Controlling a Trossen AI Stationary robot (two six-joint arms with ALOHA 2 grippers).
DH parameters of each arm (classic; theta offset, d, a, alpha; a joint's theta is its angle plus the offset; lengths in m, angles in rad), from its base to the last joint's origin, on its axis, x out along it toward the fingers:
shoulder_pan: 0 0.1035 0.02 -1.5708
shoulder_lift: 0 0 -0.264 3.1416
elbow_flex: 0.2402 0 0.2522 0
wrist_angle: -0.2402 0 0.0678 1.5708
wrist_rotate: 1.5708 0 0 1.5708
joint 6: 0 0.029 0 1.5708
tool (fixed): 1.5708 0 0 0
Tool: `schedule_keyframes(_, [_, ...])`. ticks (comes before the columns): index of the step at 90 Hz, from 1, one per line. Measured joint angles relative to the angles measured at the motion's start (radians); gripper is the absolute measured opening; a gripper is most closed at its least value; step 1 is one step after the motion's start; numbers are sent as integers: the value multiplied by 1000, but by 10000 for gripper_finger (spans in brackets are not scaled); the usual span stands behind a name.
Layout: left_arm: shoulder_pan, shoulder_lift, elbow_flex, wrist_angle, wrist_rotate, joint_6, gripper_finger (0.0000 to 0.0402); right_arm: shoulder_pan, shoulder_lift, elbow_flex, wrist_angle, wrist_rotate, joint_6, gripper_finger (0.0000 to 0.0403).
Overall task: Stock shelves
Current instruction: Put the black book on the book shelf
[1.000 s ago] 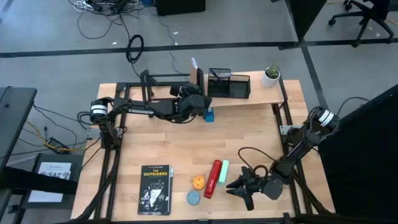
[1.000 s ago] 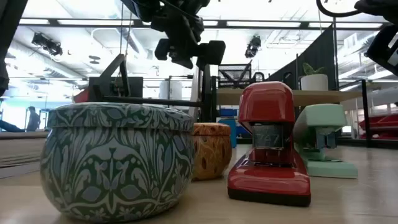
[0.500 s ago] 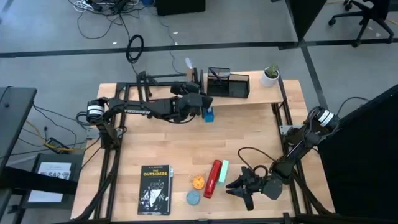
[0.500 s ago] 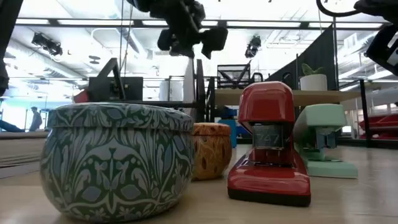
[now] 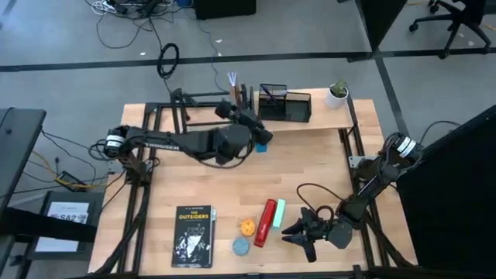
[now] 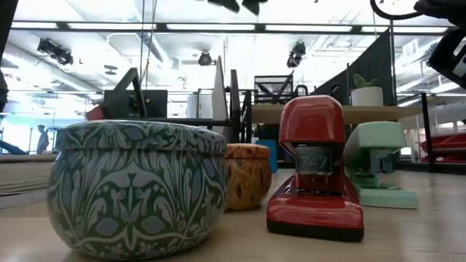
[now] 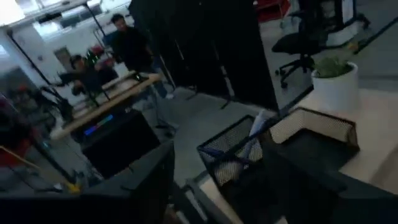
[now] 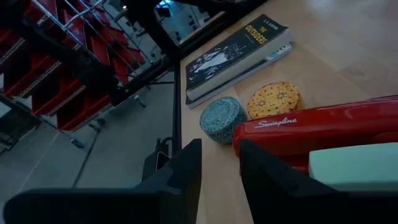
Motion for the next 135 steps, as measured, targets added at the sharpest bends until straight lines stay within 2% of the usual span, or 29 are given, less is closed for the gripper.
schedule_keyframes(11, [-120, 0, 54, -186, -68, -46, 223, 1, 0, 0, 0, 0, 0, 80])
schedule_keyframes(19, [-212, 0, 89, -393, -34, -231, 223, 1, 0, 0, 0, -1, -2, 80])
schedule_keyframes(25, [-270, 0, 111, -561, 78, -477, 223, 1, 0, 0, 0, -1, -4, 80])
schedule_keyframes(33, [-327, -1, 116, -759, 292, -837, 223, 1, 0, 0, 0, -2, -6, 80])
schedule_keyframes(42, [-395, 33, 116, -953, 512, -1153, 223, 1, 0, 0, 1, -2, -7, 80])
schedule_keyframes(65, [-630, 146, 114, -1313, 790, -1760, 223, 0, 0, 0, 3, -2, -14, 80])
schedule_keyframes(72, [-702, 155, 113, -1345, 850, -1914, 223, 0, 0, 0, 5, -1, -18, 80])
schedule_keyframes(83, [-820, 152, 114, -1378, 850, -2149, 223, -4, 0, 0, 19, -11, -20, 80])
schedule_keyframes(94, [-930, 152, 85, -1427, 884, -2398, 223, -71, 1, 56, 38, -158, -68, 79])
schedule_keyframes(100, [-958, 151, 42, -1397, 994, -2424, 221, -122, 1, 130, -27, -262, -117, 78])
schedule_keyframes(108, [-967, 153, -24, -1354, 1118, -2440, 212, -186, 1, 249, -208, -354, -169, 75])
schedule_keyframes(122, [-961, 153, -177, -1218, 1139, -2439, 189, -287, 1, 439, -538, -439, -223, 75])
schedule_keyframes(135, [-961, 153, -308, -1055, 1148, -2437, 165, -347, 0, 481, -584, -485, -243, 75])
